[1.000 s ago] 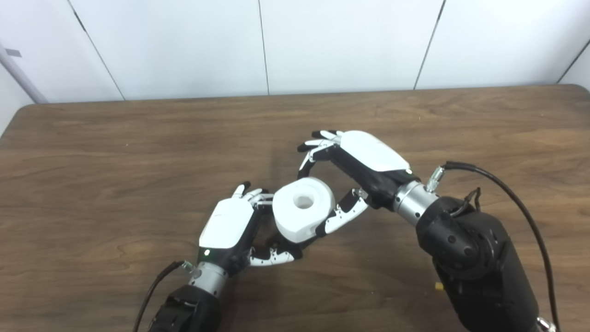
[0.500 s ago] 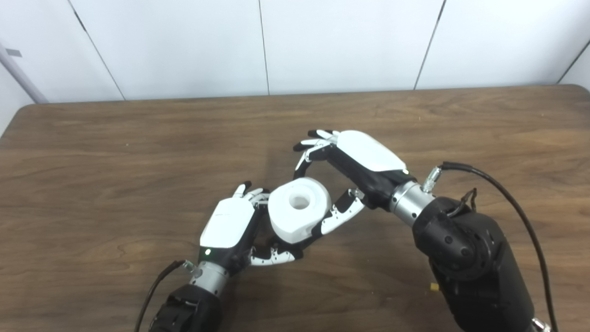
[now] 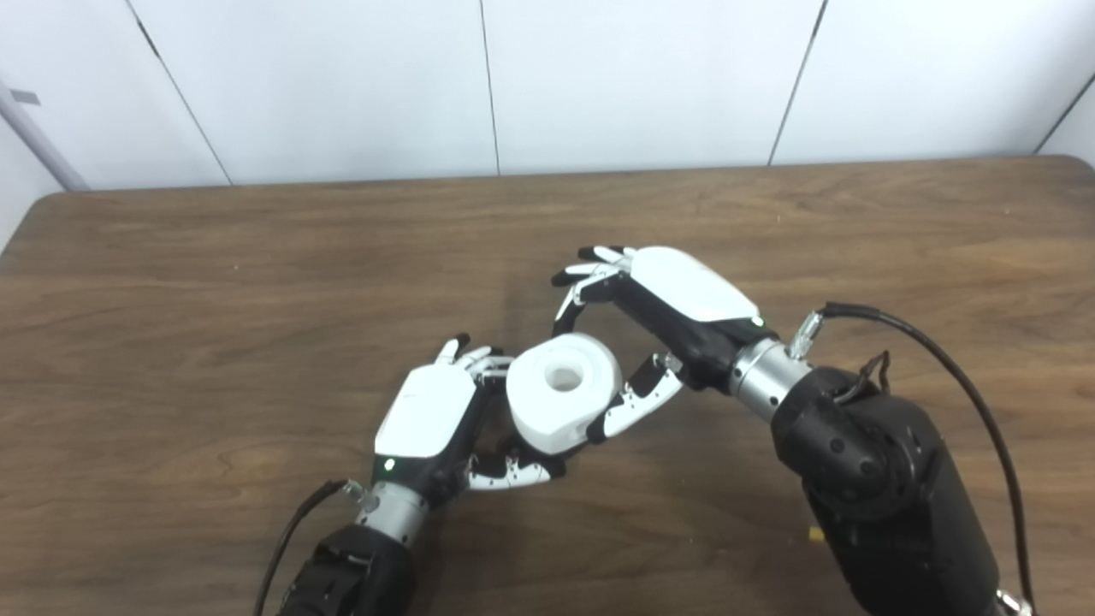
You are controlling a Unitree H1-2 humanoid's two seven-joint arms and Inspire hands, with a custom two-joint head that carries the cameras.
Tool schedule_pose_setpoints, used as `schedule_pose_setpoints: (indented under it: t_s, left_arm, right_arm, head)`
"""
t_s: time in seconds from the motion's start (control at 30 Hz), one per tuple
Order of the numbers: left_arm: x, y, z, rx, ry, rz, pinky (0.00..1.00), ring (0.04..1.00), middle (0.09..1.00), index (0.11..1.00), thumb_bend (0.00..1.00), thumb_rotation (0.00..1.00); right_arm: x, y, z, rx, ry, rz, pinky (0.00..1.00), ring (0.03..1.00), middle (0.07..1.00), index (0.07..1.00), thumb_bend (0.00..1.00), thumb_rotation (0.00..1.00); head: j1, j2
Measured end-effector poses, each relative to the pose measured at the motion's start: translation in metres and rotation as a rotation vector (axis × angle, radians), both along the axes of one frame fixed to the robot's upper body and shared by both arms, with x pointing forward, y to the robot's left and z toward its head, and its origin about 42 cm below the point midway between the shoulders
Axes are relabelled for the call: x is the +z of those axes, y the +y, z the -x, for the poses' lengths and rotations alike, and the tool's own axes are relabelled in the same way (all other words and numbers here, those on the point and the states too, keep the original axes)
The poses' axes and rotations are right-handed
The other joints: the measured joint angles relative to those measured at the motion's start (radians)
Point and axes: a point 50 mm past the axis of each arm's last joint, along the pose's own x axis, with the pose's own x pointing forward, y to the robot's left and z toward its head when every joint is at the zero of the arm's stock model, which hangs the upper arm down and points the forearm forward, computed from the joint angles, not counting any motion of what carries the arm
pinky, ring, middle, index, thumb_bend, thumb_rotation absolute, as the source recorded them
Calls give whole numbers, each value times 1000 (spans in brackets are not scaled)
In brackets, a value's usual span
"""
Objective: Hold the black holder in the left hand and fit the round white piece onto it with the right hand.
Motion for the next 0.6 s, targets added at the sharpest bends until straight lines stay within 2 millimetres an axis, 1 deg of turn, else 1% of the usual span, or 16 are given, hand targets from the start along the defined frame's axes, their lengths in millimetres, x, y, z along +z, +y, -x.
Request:
schedule_pose_setpoints:
  t_s: [0.3, 0.6]
  left_arm:
    - [0, 0, -1, -1, -1, -4, 1000, 878, 791, 486, 523, 54]
    - [1, -1, -1, -2, -1, -4, 1000, 878, 791, 486, 523, 53]
  right_arm:
    - [-7, -2, 0, 3, 35, -9, 1000, 963, 861, 482, 525, 138]
    - [-9, -3, -2, -9, 29, -16, 1000, 966, 860, 482, 526, 140]
  head:
    - [-2, 0]
    - [6, -9]
